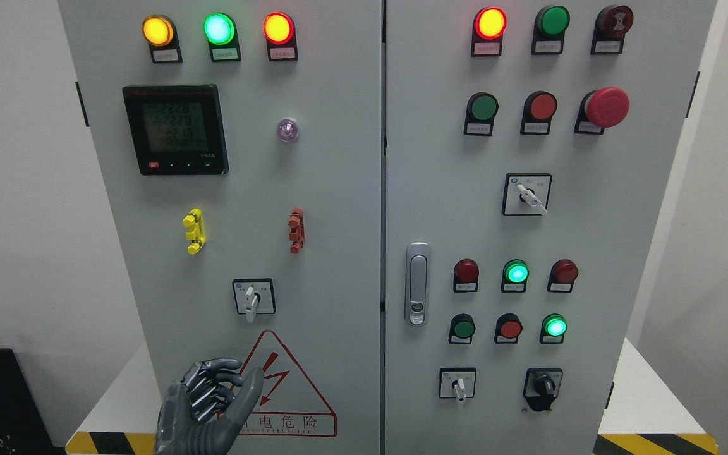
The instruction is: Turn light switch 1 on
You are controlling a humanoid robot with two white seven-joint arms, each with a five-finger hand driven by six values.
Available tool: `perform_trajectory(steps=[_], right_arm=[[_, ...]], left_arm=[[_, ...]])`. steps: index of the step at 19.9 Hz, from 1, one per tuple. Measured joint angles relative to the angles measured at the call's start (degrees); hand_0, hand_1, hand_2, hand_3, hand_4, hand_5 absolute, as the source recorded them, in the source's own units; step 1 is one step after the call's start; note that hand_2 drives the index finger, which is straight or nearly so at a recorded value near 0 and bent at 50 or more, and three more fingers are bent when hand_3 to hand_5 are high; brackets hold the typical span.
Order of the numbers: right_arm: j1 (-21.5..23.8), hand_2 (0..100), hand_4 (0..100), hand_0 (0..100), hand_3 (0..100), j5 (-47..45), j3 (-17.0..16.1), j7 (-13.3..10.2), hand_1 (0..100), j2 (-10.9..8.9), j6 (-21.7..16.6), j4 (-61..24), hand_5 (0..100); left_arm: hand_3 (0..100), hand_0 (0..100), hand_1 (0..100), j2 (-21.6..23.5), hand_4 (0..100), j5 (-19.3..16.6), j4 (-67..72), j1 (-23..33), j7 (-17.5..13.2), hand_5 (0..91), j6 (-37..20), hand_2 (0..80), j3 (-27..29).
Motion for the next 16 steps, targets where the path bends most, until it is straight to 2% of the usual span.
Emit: perform_trajectory(steps=[9, 16], right_arm=[[0.00, 0, 0, 30, 0, 0.00, 0.00, 0.00, 0, 0.00, 0.00, 0.00, 0], [0.00, 0, 0, 30, 0, 0.00, -0.01, 0.00, 0, 0.00, 0.00, 0.00, 0]], left_arm=[[72, 10, 70, -2.33, 83, -3.76, -0.14, -2.54, 0.05, 75.6, 2.25, 49.3, -0.17], [72, 11, 71, -3.40, 83, -4.95, -0.16, -3.42, 0.18, 75.9, 2.67, 51.1, 0.48]])
